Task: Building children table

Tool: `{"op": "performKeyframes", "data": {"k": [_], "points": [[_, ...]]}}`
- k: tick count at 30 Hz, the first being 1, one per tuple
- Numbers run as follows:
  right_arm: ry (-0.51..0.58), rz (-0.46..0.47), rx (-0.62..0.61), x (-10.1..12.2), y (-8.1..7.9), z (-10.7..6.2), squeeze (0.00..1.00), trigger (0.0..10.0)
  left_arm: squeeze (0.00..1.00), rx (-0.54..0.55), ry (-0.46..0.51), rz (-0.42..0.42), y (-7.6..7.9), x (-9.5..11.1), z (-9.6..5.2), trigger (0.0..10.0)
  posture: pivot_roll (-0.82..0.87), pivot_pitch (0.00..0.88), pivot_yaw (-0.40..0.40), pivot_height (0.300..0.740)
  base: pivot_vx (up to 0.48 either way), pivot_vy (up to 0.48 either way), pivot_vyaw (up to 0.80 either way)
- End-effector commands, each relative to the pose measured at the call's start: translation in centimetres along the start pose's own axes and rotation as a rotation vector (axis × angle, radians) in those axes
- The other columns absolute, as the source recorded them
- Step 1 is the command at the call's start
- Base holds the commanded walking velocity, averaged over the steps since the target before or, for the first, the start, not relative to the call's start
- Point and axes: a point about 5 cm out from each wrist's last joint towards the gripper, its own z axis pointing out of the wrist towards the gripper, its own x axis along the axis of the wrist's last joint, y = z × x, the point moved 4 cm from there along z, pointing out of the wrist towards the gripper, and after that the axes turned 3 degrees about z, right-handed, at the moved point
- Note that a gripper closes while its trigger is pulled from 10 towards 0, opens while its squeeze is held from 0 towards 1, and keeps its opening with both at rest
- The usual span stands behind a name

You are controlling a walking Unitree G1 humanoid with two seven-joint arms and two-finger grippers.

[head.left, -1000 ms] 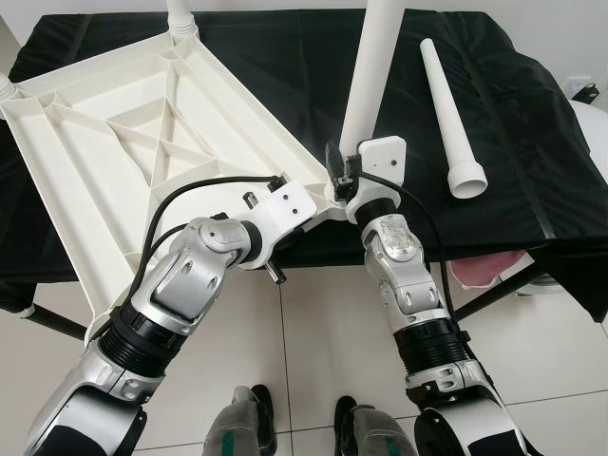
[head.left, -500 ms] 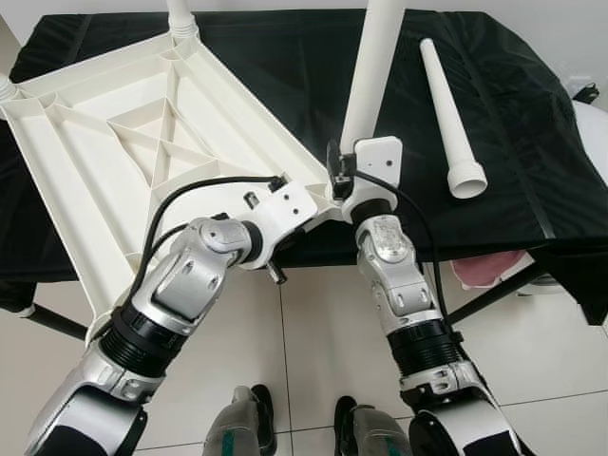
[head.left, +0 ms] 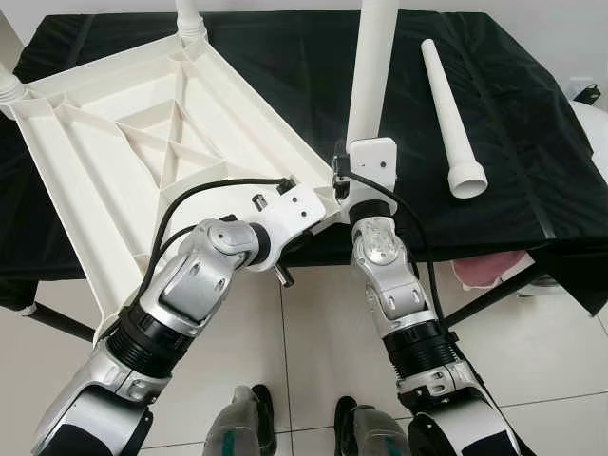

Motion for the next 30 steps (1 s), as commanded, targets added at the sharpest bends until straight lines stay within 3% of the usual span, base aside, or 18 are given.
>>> {"op": "performKeyframes", "data": {"k": [1,15,24,30], "points": [[-0.219,-0.018,-0.16,-5.4,3.1,-1.5,0.0,10.0,0.0,0.092,0.059,0.07,-1.9,2.0,-1.3,10.0,-0.02,0.188,-0.008,0.74,0.0,0.0,0.0],[-0.202,-0.004,-0.124,-6.4,2.8,-3.1,0.0,10.0,0.0,0.091,0.061,0.076,-2.0,2.1,-1.4,10.0,-0.02,0.199,-0.001,0.74,0.0,0.0,0.0],[-0.161,-0.013,-0.118,-6.4,3.2,-3.6,0.0,10.0,0.0,0.09,0.061,0.074,-2.1,2.2,-1.4,10.0,-0.03,0.206,0.002,0.74,0.0,0.0,0.0],[-0.19,0.035,-0.163,-7.3,4.2,-4.0,0.0,10.0,0.0,0.088,0.062,0.075,-2.0,2.2,-1.4,10.0,-0.03,0.209,0.005,0.74,0.0,0.0,0.0]]}}
